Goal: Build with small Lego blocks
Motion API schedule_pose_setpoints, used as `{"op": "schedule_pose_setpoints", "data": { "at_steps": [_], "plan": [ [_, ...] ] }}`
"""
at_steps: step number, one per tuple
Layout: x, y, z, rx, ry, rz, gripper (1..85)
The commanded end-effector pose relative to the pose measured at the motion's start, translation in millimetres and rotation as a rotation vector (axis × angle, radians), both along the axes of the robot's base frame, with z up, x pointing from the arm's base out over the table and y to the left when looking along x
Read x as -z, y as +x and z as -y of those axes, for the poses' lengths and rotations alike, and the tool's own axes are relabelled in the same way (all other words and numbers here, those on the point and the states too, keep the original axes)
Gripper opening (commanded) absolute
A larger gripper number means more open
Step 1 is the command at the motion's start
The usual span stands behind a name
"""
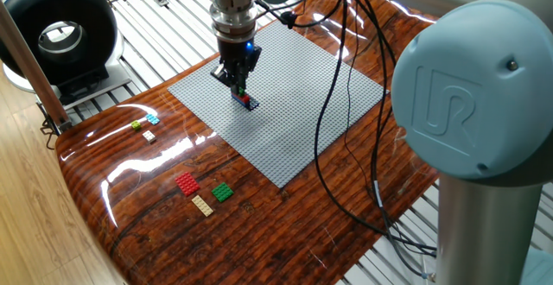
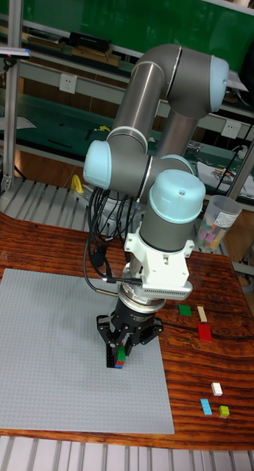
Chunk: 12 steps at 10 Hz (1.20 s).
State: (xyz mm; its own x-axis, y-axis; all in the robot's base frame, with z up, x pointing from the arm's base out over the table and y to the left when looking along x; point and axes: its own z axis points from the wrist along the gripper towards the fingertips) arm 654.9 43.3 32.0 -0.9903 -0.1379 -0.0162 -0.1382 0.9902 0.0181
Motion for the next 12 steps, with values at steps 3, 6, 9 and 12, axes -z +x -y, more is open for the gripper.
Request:
{"op": "schedule_pose_setpoints", "data": {
  "at_steps": [3,6,9,12],
  "plan": [
    [-7.3,0.7,-3,0.001,0.019,-0.004,28.7],
    [-19.5,-1.1,-2,-0.007,0.025,-0.018,28.7],
    [-22.5,1.8,5,-0.002,0.024,-0.009,1.3],
    [-20.8,3.2,1,0.0,0.037,-0.004,1.3]
  ]
}}
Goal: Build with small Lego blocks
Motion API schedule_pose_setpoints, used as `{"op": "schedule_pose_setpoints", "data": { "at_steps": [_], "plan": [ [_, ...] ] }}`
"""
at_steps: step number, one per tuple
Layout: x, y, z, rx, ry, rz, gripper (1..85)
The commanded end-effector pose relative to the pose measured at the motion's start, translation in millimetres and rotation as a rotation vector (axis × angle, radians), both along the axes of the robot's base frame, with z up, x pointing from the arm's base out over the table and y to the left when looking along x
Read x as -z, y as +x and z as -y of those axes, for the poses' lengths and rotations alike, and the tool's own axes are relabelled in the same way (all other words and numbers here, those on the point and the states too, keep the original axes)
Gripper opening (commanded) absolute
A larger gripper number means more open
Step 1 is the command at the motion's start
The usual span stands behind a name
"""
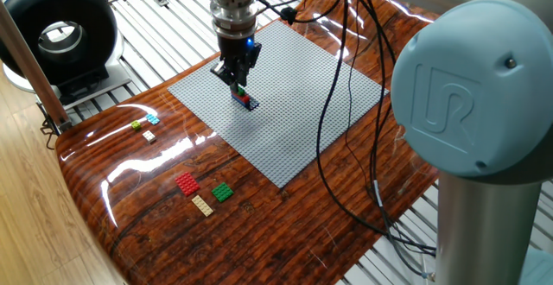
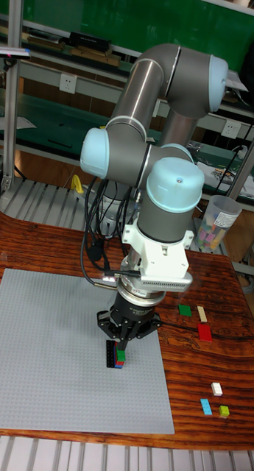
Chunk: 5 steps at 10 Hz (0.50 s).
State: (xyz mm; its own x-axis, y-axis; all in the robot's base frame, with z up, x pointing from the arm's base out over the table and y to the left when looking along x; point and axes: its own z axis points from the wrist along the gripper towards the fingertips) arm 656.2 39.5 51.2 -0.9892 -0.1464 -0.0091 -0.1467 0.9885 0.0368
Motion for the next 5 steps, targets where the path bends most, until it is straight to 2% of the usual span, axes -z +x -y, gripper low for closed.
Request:
{"op": "schedule_pose_setpoints", "data": {
  "at_steps": [1,5],
  "plan": [
    [1.1,2.9,-4.6,0.012,0.021,0.013,1.3],
    [6.4,1.9,-5.6,0.013,0.02,0.014,1.3]
  ]
}}
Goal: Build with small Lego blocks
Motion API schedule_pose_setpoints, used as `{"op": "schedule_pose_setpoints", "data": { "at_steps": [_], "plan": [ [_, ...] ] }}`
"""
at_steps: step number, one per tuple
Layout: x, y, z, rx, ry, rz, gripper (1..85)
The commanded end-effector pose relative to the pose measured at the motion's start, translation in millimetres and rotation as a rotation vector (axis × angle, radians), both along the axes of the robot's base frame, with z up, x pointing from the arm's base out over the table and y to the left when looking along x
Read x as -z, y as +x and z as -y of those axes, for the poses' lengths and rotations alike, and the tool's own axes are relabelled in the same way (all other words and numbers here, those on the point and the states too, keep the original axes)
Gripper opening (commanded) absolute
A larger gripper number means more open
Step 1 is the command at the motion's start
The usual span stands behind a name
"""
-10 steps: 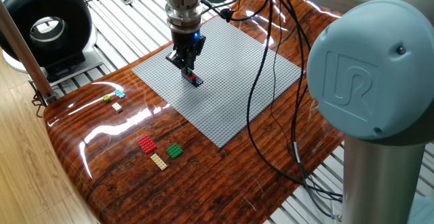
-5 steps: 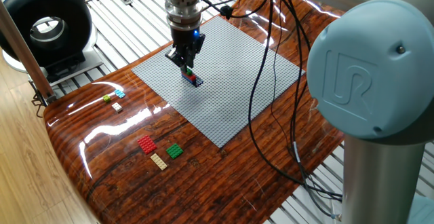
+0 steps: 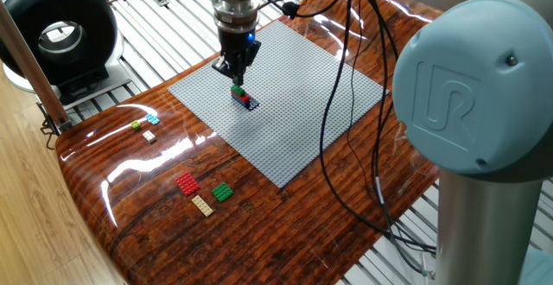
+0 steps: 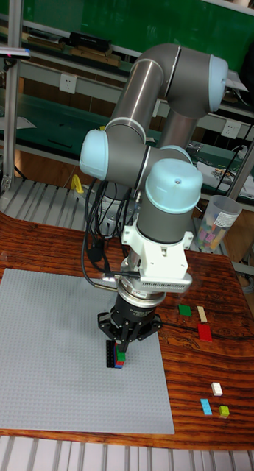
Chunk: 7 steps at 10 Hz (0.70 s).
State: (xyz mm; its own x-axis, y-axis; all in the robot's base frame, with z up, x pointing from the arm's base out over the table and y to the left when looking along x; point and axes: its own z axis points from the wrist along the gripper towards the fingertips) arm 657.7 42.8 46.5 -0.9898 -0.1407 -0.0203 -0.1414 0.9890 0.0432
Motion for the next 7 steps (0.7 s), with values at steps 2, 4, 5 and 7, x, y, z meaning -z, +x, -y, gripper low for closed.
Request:
{"op": "schedule_pose_setpoints", "data": {
  "at_steps": [2,4,5,7],
  "plan": [
    [10.6,0.3,-3.6,0.01,0.008,0.016,1.3],
    [14.0,0.3,-3.7,0.008,0.008,0.019,1.3],
    [14.3,0.1,-3.5,0.007,0.007,0.019,1.3],
    [13.5,0.4,-1.7,0.002,0.006,0.02,1.3]
  ]
}}
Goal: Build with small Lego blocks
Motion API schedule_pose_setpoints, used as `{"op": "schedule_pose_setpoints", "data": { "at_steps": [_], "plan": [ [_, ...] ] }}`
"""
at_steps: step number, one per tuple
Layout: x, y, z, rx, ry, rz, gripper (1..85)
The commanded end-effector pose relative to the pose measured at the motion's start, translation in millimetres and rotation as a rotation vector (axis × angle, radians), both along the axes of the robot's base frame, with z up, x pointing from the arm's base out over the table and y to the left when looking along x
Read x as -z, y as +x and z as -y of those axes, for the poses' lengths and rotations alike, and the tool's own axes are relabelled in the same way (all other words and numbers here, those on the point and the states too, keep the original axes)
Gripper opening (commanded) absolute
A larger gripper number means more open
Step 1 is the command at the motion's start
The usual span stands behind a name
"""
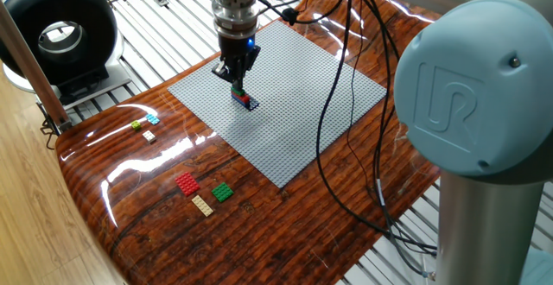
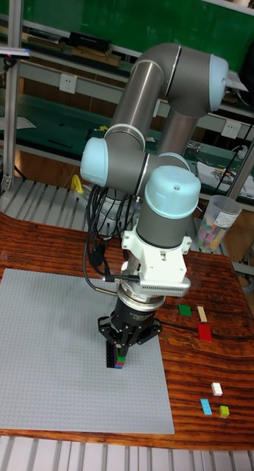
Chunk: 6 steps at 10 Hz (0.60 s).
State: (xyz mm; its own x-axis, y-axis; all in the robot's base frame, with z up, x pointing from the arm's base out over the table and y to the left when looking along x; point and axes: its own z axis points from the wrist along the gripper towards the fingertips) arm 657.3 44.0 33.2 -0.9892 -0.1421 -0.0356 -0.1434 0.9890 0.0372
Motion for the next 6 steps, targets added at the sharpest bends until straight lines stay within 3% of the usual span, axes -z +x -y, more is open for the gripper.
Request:
{"op": "schedule_pose_setpoints", "data": {
  "at_steps": [1,6],
  "plan": [
    [-2.1,1.3,0.4,0.0,0.009,0.002,1.3],
    [-3.6,-1.6,1.1,0.003,0.011,-0.006,1.3]
  ]
}}
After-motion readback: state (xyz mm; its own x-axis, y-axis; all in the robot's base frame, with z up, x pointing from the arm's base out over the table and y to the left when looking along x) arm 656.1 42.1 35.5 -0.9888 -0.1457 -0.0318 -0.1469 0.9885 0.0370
